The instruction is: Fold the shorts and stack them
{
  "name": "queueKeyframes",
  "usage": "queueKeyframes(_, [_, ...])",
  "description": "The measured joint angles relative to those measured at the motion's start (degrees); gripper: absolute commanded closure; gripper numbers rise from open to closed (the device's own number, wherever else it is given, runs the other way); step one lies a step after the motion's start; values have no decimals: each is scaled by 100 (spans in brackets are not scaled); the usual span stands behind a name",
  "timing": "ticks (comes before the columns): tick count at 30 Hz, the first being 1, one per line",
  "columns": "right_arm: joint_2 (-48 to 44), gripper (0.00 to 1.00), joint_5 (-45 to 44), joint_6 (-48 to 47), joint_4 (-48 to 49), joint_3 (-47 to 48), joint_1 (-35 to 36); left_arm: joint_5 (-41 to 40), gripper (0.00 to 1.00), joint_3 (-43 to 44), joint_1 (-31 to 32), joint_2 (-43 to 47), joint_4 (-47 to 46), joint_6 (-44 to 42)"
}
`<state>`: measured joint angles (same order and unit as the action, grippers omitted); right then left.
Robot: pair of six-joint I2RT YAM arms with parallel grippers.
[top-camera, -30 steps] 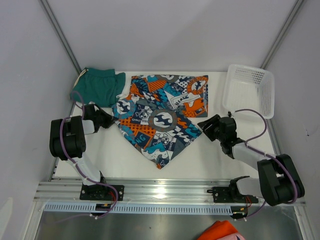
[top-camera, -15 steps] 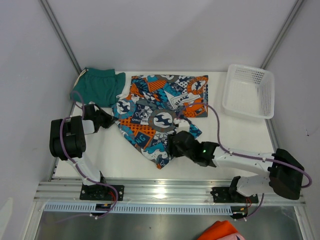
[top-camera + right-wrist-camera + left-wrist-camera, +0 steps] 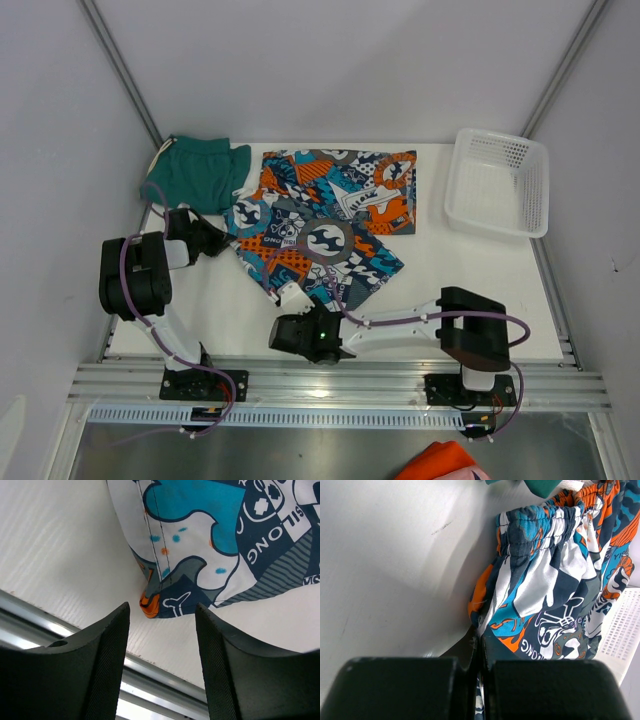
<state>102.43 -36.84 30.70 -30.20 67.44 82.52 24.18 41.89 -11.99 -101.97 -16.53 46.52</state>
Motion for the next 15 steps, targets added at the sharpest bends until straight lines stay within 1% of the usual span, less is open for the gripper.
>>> queueKeyframes(6, [535,40,-354,-103,-527,450,17,0,100,-15,0,0,-22,0])
queueKeyframes(11, [935,41,-538,-221,-706,737,20,0,100,-22,0,2,-37,2])
queueKeyframes(13, [1032,43,-560,-247,-750,754,17,0,100,-22,0,2,-39,0])
queueKeyframes(15, [1119,49,-599,-264,-800,776,17,0,100,-22,0,2,-39,0])
